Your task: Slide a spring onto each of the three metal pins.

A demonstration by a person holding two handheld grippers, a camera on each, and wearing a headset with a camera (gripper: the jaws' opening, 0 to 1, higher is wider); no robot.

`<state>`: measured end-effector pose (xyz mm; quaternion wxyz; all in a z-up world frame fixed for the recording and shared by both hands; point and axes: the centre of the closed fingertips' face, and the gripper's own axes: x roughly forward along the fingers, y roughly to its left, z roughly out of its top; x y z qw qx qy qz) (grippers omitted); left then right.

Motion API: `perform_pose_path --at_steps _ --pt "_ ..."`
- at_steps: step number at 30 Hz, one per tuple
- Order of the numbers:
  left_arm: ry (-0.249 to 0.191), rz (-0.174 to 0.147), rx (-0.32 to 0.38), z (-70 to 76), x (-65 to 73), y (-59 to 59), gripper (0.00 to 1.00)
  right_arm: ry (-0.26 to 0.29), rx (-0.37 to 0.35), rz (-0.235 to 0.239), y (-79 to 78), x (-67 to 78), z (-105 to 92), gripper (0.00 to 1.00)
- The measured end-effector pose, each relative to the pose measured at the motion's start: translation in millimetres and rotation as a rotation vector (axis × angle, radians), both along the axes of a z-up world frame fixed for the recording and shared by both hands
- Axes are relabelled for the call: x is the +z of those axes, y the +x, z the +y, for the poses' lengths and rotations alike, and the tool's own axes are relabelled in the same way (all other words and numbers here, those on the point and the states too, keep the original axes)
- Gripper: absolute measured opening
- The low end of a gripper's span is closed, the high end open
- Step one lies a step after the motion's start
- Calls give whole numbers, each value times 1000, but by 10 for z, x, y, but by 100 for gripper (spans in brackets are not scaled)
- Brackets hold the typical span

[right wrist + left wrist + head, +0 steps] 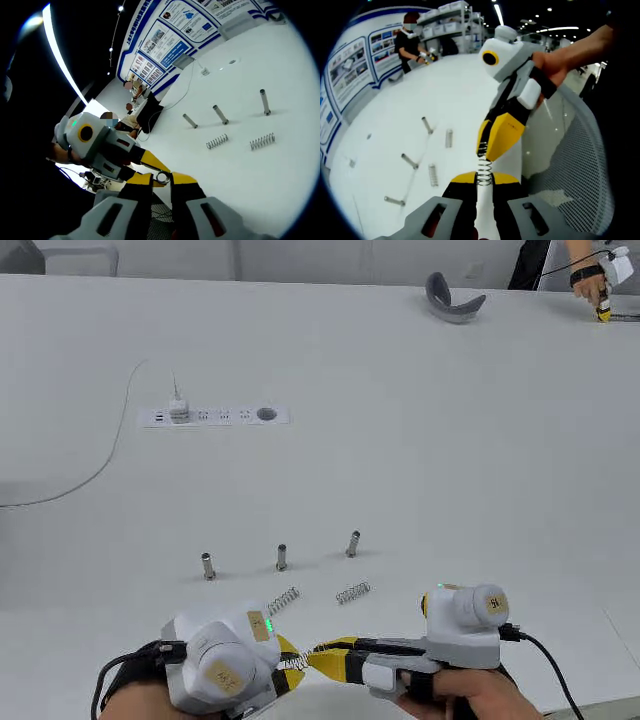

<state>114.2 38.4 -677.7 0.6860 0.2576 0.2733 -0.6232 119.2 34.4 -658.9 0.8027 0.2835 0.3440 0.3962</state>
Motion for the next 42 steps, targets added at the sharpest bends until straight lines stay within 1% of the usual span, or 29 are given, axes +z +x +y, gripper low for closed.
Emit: perform_pose_path --at_steps 3,10,13,15,17,20,23,25,26,27,31,33,34,36,38,40,42 --pt "-5 -7 -16 -33 10 -6 10 -12 7 -4 -14 9 -13 15" --pt "-32 0 -42 -105 39 -12 10 -63 36 -29 -29 42 -60 15" --pt "-53 11 -61 -137 62 -35 10 -89 57 -43 -31 55 -74 15" --pt "-75 31 -62 -159 92 -32 10 -105 78 -55 -42 88 -69 15" --pt "-92 34 -72 -177 132 -35 10 -135 109 -67 -54 88 -80 15" --pt "-121 41 -87 -207 192 -37 10 -172 153 -94 -59 129 -79 14" --pt "-160 59 -98 -244 267 -46 10 -206 188 -122 -44 183 -87 13" --pt "-175 64 -104 -258 306 -35 10 -229 222 -138 -42 215 -91 13" --pt "-195 85 -105 -272 336 -31 10 -248 247 -152 -48 235 -93 13" --pt "-198 96 -107 -267 342 -21 10 -257 256 -156 -44 251 -94 13" --pt "-231 106 -133 -287 445 0 10 -288 316 -196 -12 348 -96 13" --pt "-242 116 -144 -295 482 0 10 -306 347 -209 -11 378 -101 13" --pt "-248 126 -156 -299 498 -11 10 -321 375 -219 -21 394 -98 13" --pt "-255 134 -179 -299 520 -32 10 -343 419 -239 -40 420 -79 13" --pt "-260 146 -192 -290 529 -53 10 -360 456 -249 -68 424 -69 13" --pt "-268 165 -205 -278 532 -87 10 -379 503 -256 -108 423 -55 13" --pt "-267 176 -213 -269 521 -114 10 -410 558 -266 -154 397 -42 13"
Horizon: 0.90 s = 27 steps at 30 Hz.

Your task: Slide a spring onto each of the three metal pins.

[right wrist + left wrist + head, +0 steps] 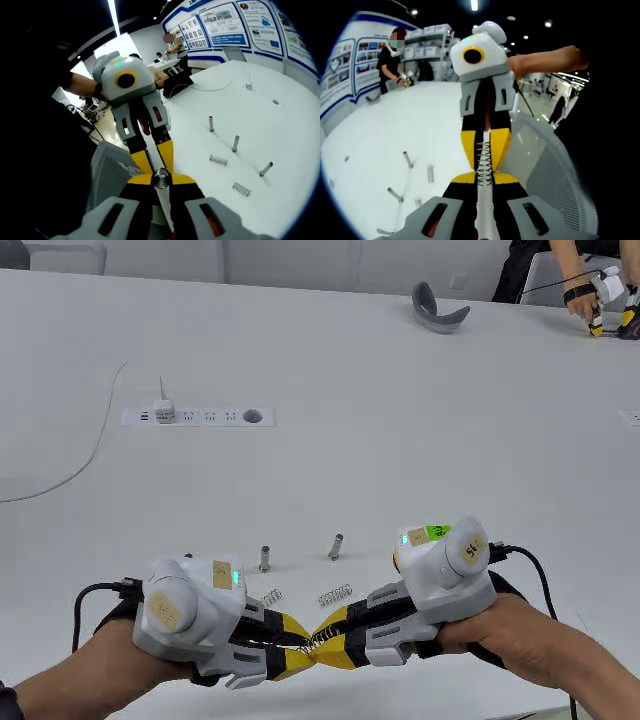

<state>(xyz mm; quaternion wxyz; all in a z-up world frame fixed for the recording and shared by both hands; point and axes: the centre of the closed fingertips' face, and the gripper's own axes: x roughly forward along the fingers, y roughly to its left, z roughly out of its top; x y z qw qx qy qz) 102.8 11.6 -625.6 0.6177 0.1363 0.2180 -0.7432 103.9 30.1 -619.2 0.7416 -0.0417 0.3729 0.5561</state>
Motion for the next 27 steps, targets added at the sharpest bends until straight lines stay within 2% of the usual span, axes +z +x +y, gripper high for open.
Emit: perform_pose_path --at_steps 3,7,11,17,27 --pt "9 11 -15 26 -25 -38 10 -58 69 -15 -62 -54 24 13" --pt "18 26 -4 73 -68 -57 10 -72 85 4 -56 -87 83 13" --pt "23 28 23 149 -95 -40 10 -53 86 13 -36 -120 136 13" --pt "19 36 66 274 -80 0 10 -15 80 4 17 -78 260 13" --pt "18 39 78 368 -72 14 10 7 87 0 36 -49 383 13"
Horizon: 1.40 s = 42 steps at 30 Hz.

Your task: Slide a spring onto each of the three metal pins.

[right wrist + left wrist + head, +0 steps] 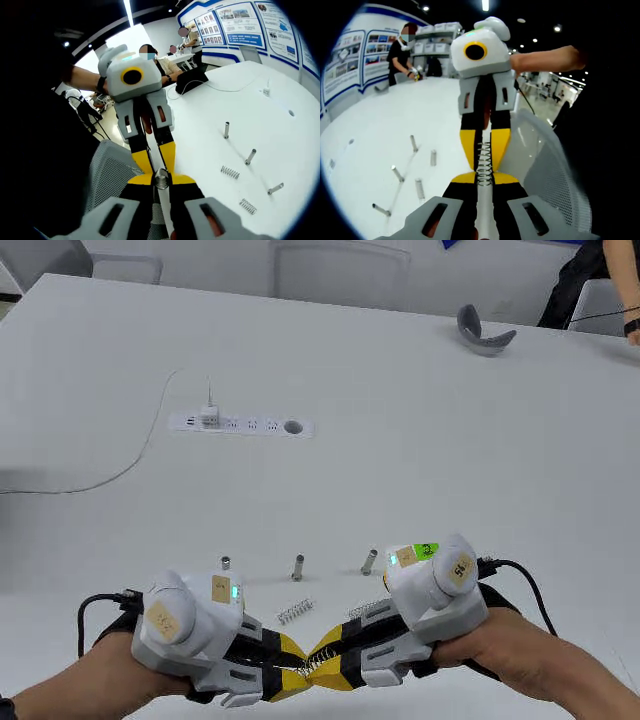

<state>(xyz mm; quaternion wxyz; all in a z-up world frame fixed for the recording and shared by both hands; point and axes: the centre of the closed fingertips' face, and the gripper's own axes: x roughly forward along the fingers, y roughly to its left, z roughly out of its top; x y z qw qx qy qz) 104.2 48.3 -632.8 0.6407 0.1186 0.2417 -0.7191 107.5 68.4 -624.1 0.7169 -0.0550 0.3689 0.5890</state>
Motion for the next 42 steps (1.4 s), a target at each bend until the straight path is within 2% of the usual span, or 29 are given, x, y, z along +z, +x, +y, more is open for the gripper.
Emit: perform_pose_path --at_steps 4,9,12,14,18,24,29,35,40,42 --pt "-1 -3 6 16 -2 13 10 2 -5 -3 9 -1 19 12" --pt "-1 12 33 48 -28 49 11 3 -18 -5 44 -13 49 12" --pt "2 8 51 73 -45 76 11 5 -53 21 95 -28 78 12" --pt "4 10 59 93 -57 87 11 4 -51 20 99 -31 88 12" --pt "23 7 78 174 -128 109 12 -11 -40 11 123 -43 99 12" --pt "22 31 140 288 -183 173 16 -27 -34 8 162 -68 81 12" --pt "31 32 202 389 -222 281 21 -31 -56 0 226 -89 24 12" --pt "40 27 300 536 -277 482 24 -64 -75 0 271 -180 -57 12" --pt "16 50 362 639 -281 580 27 -80 -86 11 319 -233 -72 12" --pt "19 49 385 686 -295 618 29 -90 -84 10 334 -255 -75 12"
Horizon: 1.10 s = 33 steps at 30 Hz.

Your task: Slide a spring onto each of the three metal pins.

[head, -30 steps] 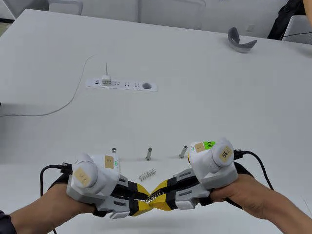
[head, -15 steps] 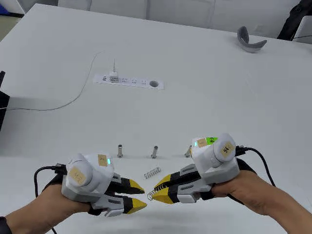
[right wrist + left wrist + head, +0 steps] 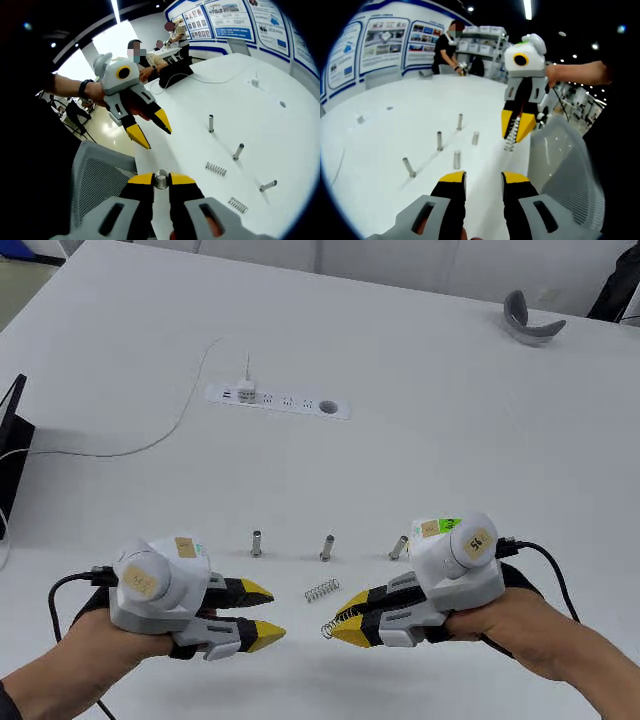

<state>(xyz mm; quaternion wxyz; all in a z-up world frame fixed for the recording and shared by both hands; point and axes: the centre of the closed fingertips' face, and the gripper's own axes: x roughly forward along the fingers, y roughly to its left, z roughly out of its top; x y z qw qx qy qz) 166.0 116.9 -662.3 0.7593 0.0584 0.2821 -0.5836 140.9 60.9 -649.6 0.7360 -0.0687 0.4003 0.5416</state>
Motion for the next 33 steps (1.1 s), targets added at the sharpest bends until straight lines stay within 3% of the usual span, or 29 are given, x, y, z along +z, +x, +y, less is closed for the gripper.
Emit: perform_pose_path --at_steps 13,20,33 --pt "33 -5 161 335 -107 286 38 -56 -4 -22 190 -107 -28 12" --pt "45 -12 222 488 -128 360 45 -106 -21 -52 370 -197 -20 12" --pt "99 -23 328 809 -216 487 51 -129 -27 -82 663 -213 86 12"
